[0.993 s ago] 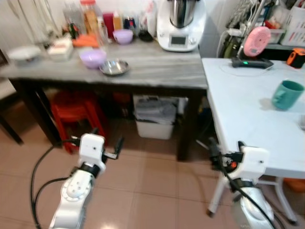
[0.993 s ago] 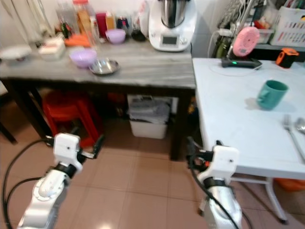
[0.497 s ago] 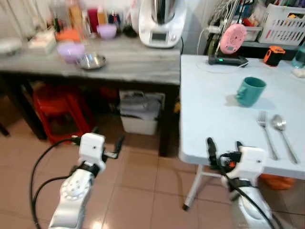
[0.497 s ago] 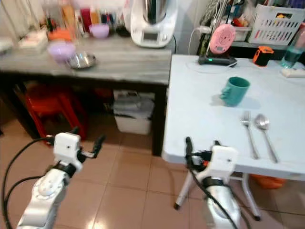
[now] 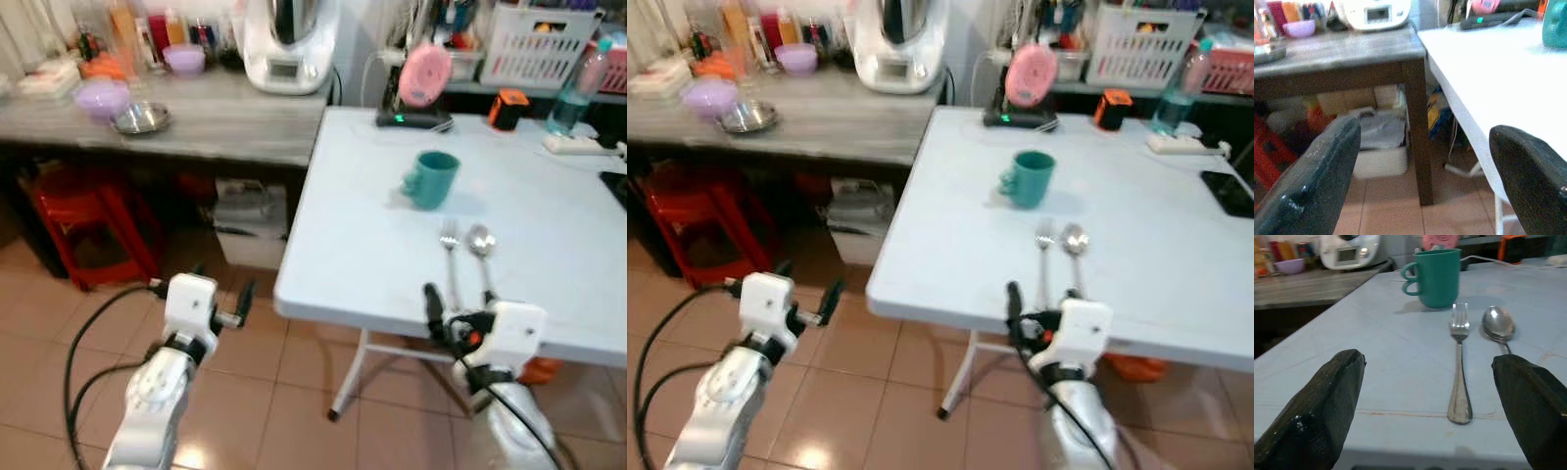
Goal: Setting the table
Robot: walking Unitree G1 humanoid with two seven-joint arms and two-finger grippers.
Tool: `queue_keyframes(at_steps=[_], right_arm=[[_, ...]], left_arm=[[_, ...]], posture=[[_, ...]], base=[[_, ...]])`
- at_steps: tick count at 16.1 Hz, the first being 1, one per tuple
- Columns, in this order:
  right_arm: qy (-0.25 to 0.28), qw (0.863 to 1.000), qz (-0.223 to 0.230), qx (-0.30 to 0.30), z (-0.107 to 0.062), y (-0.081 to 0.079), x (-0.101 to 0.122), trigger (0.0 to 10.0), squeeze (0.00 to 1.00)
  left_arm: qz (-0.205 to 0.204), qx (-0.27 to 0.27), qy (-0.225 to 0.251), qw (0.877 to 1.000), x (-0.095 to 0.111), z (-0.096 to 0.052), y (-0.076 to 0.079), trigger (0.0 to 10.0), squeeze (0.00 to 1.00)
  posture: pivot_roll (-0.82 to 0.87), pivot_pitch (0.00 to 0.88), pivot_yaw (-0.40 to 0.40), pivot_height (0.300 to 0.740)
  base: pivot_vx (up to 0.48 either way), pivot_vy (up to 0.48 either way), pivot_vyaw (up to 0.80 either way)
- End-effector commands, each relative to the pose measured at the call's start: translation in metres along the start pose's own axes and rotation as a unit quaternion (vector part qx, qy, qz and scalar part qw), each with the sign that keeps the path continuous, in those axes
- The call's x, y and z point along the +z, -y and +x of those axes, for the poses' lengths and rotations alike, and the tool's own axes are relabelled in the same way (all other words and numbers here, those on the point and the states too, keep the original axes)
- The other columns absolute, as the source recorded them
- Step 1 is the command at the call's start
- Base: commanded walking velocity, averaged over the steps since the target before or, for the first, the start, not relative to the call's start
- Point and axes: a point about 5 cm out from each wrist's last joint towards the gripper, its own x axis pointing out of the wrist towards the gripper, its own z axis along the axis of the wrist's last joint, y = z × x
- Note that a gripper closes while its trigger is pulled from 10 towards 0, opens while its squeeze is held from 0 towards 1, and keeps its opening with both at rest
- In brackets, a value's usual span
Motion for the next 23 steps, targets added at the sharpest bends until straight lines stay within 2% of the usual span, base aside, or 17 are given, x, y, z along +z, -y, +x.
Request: queue_keyframes(at_steps=[1,10,15,20,23], right_arm=[[0.01,1.0,-0.004,-0.002,0.001,0.001,0.005,10.0,0.0],[0.009,1.0,-0.007,0.002,0.004,0.002,0.005,10.0,0.0],[0.009,1.0,-0.008,0.005,0.004,0.0,0.004,10.0,0.0],[0.009,1.0,-0.009,0.007,0.002,0.0,0.004,10.0,0.0],[0.009,1.0,-0.01,0.006,0.001,0.0,0.003,10.0,0.0]], left_arm=[[0.0,0.0,0.009,1.0,0.005,0.002,-0.002,10.0,0.0],[-0.008,-0.023,0.021,0.999,0.006,0.004,0.003,10.0,0.0],[-0.027,-0.024,0.015,0.999,0.003,0.004,0.004,10.0,0.0],[-0.022,-0.039,0.021,0.999,0.004,0.003,0.006,10.0,0.0],[-0.021,-0.048,0.024,0.998,0.004,0.002,0.008,10.0,0.0]], posture=[[-0.01,0.0,0.04,0.74],[-0.01,0.0,0.033,0.74],[-0.01,0.0,0.032,0.74],[-0.01,0.0,0.035,0.74],[-0.01,0.0,0.039,0.74]], base=[[0.0,-0.458,0.0],[0.0,-0.049,0.0],[0.0,0.0,0.0],[0.0,0.0,-0.55],[0.275,0.192,-0.16]])
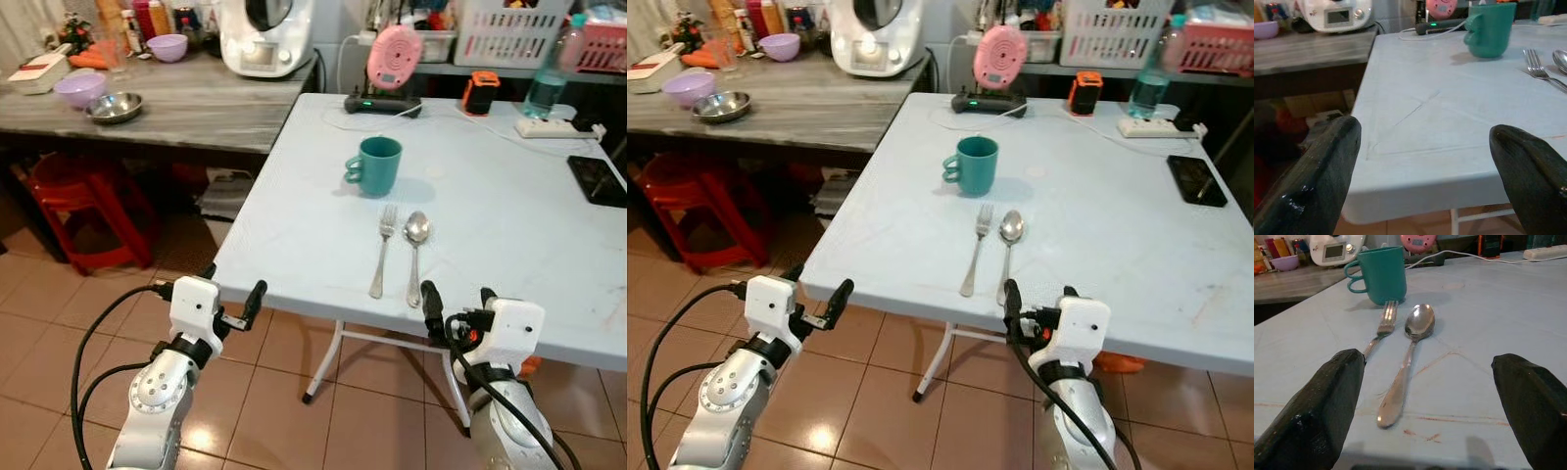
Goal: Setting the table
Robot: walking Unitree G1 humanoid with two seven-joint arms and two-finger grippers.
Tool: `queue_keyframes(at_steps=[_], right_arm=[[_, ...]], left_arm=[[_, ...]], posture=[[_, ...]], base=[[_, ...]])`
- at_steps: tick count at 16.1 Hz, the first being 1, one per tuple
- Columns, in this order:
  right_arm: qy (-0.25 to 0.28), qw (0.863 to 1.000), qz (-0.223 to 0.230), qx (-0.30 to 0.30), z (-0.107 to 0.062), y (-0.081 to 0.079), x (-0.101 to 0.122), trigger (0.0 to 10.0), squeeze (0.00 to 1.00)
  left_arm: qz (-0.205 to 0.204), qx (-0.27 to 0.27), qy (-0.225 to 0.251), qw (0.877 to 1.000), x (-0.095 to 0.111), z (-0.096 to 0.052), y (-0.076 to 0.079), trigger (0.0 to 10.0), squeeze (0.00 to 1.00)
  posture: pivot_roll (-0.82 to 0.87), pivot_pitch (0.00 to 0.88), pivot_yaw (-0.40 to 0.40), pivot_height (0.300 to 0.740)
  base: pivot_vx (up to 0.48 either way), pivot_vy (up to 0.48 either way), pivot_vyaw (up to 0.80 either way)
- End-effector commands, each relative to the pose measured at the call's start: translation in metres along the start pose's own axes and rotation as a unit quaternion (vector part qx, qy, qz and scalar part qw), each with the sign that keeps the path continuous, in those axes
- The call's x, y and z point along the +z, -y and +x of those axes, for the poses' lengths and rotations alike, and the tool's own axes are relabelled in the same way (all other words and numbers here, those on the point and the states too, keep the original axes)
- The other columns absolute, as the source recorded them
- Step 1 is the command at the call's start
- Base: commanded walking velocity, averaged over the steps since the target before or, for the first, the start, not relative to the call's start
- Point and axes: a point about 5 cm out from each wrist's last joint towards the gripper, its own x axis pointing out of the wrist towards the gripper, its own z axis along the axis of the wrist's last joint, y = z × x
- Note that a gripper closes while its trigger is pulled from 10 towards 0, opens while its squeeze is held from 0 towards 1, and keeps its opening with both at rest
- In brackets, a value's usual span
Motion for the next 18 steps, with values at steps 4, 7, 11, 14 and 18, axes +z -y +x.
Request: queue_keyframes(at_steps=[4,7,11,14,18], right_arm=[[0.01,1.0,-0.006,0.01,-0.0001,-0.0044,0.0031,10.0,0.0],[0.01,1.0,-0.005,0.01,-0.0001,-0.0046,0.0031,10.0,0.0],[0.01,1.0,-0.005,0.013,0.0005,-0.0061,0.0027,10.0,0.0],[0.009,1.0,-0.006,0.013,0.0004,-0.0054,0.0026,10.0,0.0],[0.008,1.0,-0.007,0.012,0.0003,-0.0048,0.0021,10.0,0.0]], left_arm=[[-0.004,-0.007,-0.001,1.0,-0.0002,-0.0017,-0.0007,10.0,0.0],[-0.006,-0.008,-0.002,1.0,-0.0005,-0.0022,-0.0004,10.0,0.0],[-0.008,-0.006,-0.003,1.0,-0.0006,-0.0029,-0.0003,10.0,0.0],[-0.013,-0.002,-0.004,1.0,-0.0017,-0.0031,0.0017,10.0,0.0],[-0.015,-0.014,-0.009,1.0,-0.0034,-0.0029,0.006,10.0,0.0]], posture=[[-0.02,0.0,0.042,0.74],[-0.02,0.0,0.042,0.74],[-0.02,0.0,0.042,0.74],[-0.01,0.0,0.036,0.74],[-0.01,0.0,0.035,0.74]], base=[[0.281,0.288,0.0],[0.16,0.35,0.0],[0.0,0.367,0.0],[0.0,0.0,0.0],[0.0,0.0,0.0]])
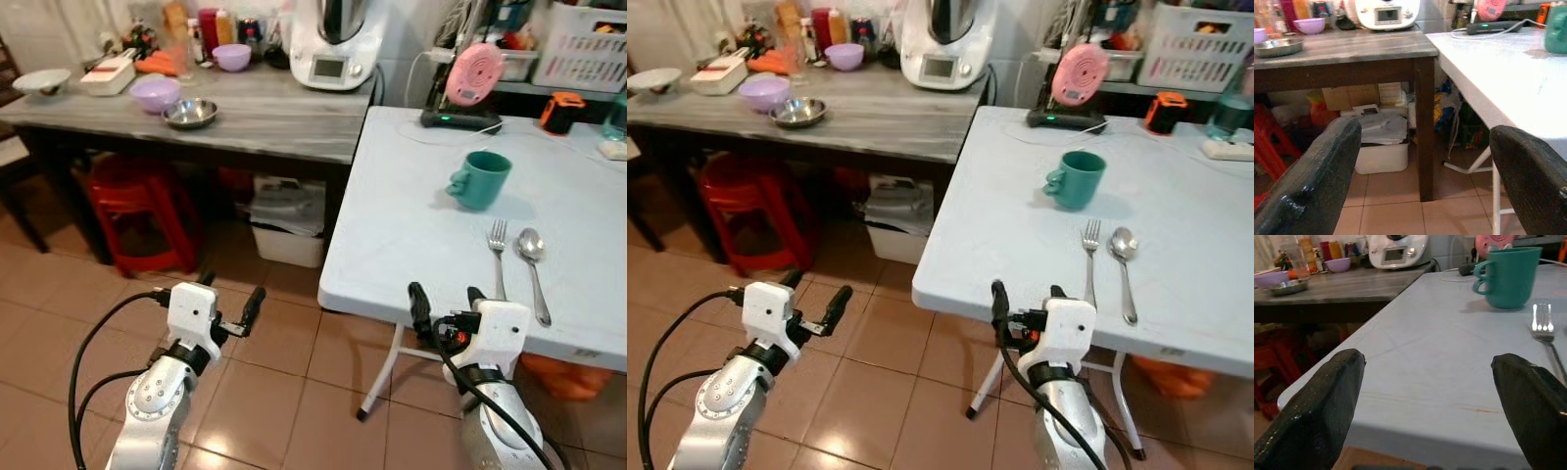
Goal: Setting the table
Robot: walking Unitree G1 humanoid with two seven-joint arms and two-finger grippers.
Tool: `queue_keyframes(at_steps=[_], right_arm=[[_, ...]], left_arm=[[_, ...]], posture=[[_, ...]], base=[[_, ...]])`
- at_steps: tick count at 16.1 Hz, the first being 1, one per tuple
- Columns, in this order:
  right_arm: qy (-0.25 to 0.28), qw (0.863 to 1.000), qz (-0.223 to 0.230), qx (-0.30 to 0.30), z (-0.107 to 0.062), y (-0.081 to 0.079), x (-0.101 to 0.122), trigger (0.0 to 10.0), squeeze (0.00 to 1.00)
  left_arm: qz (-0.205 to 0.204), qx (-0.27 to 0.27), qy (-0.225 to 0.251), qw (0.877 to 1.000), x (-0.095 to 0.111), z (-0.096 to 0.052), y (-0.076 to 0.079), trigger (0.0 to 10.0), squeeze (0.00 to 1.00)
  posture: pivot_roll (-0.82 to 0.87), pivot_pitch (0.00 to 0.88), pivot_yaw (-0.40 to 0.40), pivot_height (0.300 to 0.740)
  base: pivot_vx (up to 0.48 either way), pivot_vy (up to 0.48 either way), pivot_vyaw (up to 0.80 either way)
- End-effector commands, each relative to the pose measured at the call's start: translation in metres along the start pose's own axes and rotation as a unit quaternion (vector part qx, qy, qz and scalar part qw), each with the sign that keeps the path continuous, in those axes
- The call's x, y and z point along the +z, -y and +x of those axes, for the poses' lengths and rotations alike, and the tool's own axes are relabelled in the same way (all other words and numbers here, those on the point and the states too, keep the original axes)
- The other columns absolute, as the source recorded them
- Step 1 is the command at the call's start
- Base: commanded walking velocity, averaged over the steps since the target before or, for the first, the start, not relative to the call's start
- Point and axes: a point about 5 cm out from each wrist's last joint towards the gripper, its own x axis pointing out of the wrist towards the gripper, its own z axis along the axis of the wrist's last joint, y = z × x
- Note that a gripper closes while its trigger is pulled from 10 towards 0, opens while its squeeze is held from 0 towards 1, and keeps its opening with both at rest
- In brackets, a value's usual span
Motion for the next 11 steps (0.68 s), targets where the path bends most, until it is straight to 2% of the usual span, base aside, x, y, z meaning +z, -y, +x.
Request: queue_keyframes(at_steps=[1,8,11], right_arm=[[0.003,1.0,-0.003,-0.008,-0.0001,0.005,0.0018,10.0,0.0],[0.002,1.0,-0.002,-0.016,-0.0009,0.0068,0.001,10.0,0.0],[0.003,1.0,-0.002,-0.016,-0.0008,0.0064,0.001,10.0,0.0]], left_arm=[[-0.002,-0.012,-0.001,1.0,0.0008,0.0021,0.0052,10.0,0.0],[-0.011,-0.05,0.011,0.999,0.0049,0.0023,0.0087,10.0,0.0],[-0.015,-0.063,0.016,0.998,0.0067,0.0008,0.0105,10.0,0.0]], posture=[[-0.01,0.0,0.034,0.74],[-0.01,0.0,0.035,0.74],[-0.01,0.0,0.035,0.74]], base=[[0.0,0.0,0.0],[0.0,0.0,-0.77],[0.194,0.0,0.0]])
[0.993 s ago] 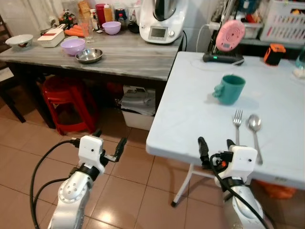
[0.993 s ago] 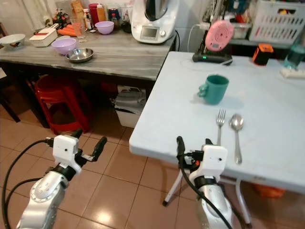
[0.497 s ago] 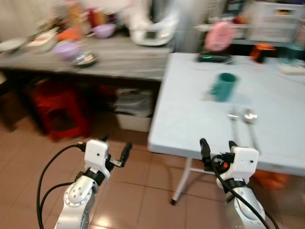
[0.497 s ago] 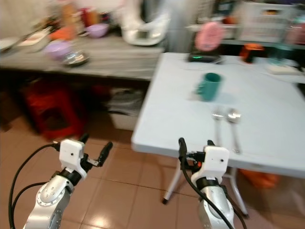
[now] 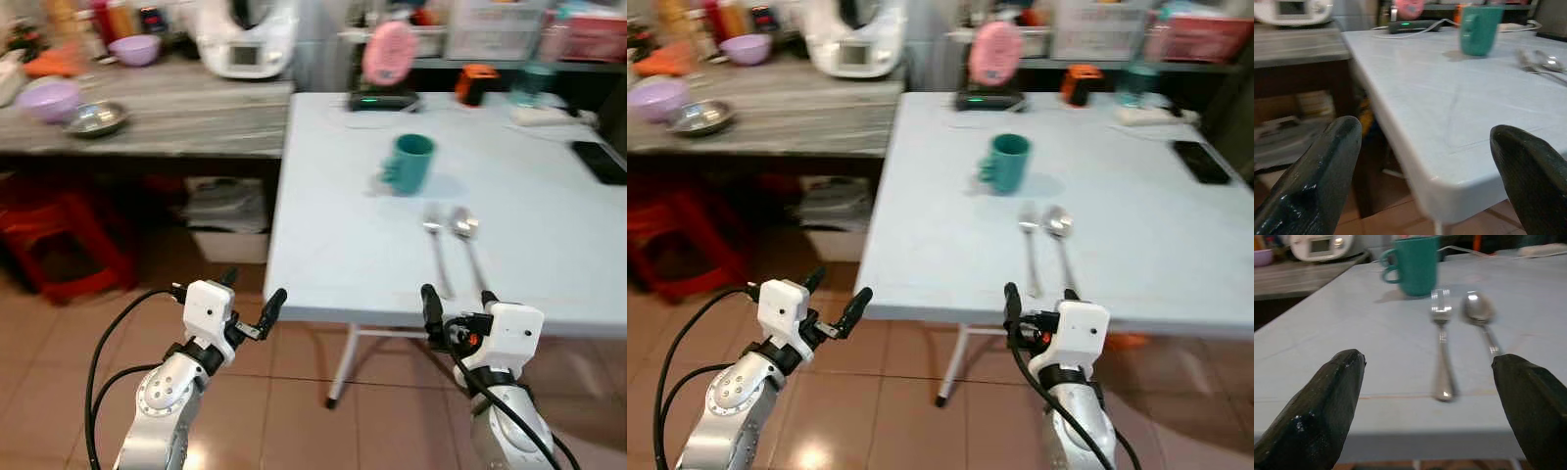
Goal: Setting the table
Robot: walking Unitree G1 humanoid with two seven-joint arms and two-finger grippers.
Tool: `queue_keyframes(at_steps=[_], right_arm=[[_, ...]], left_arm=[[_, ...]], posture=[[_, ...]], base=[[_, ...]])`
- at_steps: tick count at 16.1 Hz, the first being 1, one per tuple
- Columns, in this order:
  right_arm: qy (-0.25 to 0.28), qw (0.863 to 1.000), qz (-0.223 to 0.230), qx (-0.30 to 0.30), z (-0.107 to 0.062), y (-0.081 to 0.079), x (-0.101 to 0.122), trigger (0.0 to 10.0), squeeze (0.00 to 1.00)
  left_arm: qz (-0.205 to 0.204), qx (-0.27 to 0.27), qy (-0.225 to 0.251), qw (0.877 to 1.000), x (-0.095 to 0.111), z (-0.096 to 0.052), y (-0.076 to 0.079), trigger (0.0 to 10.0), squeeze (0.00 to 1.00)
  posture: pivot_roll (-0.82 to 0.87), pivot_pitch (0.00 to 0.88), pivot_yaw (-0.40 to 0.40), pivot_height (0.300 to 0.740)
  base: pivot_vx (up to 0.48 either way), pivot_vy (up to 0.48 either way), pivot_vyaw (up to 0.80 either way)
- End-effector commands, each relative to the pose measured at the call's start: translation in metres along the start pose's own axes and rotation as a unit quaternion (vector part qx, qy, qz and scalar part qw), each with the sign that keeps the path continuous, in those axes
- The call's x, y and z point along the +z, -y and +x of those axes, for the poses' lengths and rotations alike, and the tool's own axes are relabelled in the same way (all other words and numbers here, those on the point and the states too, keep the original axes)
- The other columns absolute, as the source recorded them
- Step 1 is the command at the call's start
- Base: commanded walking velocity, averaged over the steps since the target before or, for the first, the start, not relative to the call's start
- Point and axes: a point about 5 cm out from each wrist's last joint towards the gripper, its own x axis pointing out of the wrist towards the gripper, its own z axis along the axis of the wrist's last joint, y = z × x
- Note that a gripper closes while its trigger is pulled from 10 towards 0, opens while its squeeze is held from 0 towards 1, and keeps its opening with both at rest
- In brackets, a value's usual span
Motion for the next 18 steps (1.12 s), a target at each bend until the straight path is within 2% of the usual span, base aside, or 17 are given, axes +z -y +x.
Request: queue_keyframes(at_steps=[1,8,15,18], right_arm=[[0.005,1.0,0.0,0.0,0.001,-0.001,0.002,10.0,0.0],[0.003,1.0,0.001,0.001,0.0,-0.002,0.001,10.0,0.0],[0.005,1.0,-0.001,0.004,0.004,-0.003,0.002,10.0,0.0],[-0.005,1.0,-0.008,-0.002,0.016,0.007,0.005,10.0,0.0]], left_arm=[[0.004,-0.004,0.001,1.0,0.002,-0.003,-0.002,10.0,0.0],[-0.002,-0.011,0.002,1.0,0.003,-0.003,0.001,10.0,0.0],[-0.007,0.006,-0.005,1.0,0.002,-0.004,0.0,10.0,0.0],[0.009,0.001,-0.01,1.0,0.0,-0.009,-0.005,10.0,0.0]], posture=[[-0.01,0.0,0.035,0.74],[-0.01,0.0,0.038,0.74],[-0.01,0.0,0.037,0.74],[-0.01,0.0,0.03,0.74]], base=[[0.315,0.0,0.0],[0.349,0.0,-0.63],[0.0,0.0,0.0],[0.0,0.0,0.0]])
